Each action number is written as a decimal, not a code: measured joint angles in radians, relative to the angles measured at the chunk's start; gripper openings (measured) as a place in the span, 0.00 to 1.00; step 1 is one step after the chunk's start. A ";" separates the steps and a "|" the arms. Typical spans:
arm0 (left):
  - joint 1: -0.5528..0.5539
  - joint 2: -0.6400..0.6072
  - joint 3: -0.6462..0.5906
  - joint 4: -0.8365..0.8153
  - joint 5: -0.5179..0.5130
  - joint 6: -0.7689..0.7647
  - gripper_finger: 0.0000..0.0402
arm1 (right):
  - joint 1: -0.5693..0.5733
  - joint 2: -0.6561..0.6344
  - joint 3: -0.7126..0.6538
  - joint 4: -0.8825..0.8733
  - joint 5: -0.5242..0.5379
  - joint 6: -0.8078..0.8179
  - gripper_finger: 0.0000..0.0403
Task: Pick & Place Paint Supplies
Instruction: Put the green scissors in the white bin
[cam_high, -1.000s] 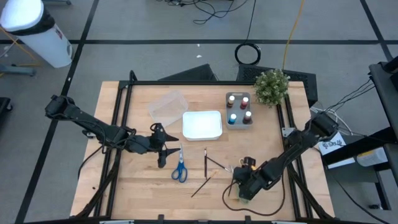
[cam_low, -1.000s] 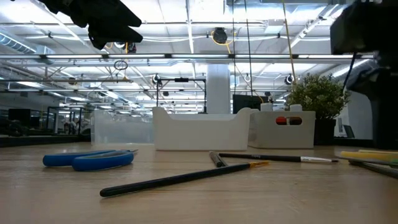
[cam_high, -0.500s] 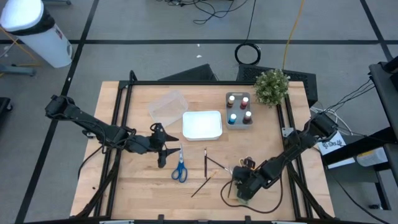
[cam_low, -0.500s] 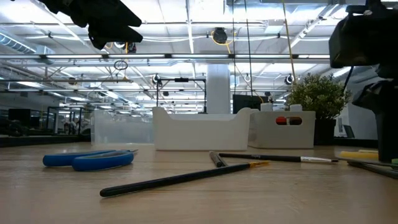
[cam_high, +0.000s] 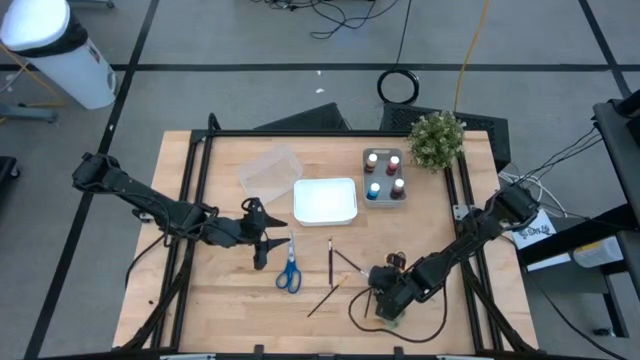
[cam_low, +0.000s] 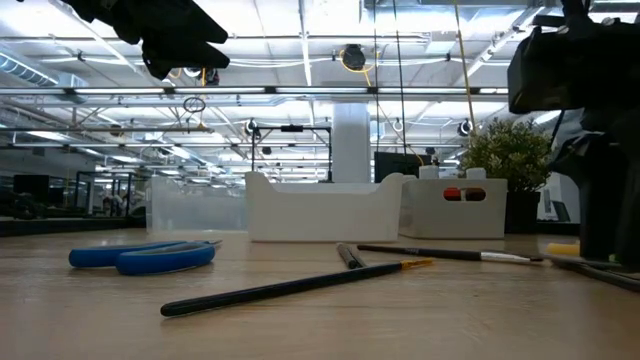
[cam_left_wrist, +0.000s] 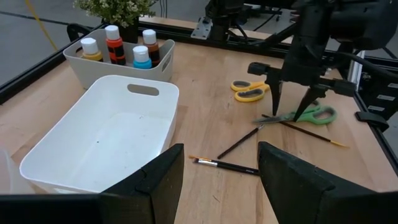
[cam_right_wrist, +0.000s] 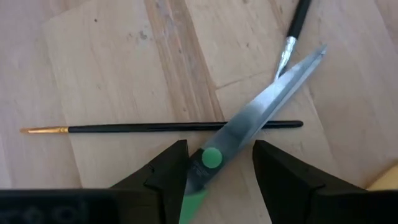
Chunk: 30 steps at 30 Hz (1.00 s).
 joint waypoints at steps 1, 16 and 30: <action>0.000 0.000 0.000 0.000 0.000 0.000 0.53 | 0.000 0.001 0.000 -0.004 0.000 -0.002 0.40; 0.000 0.000 0.000 0.000 0.000 -0.001 0.53 | 0.001 0.004 -0.003 -0.088 0.034 -0.001 0.09; 0.000 0.000 0.000 0.000 0.000 0.005 0.53 | 0.018 -0.070 -0.009 0.000 0.158 -0.150 0.09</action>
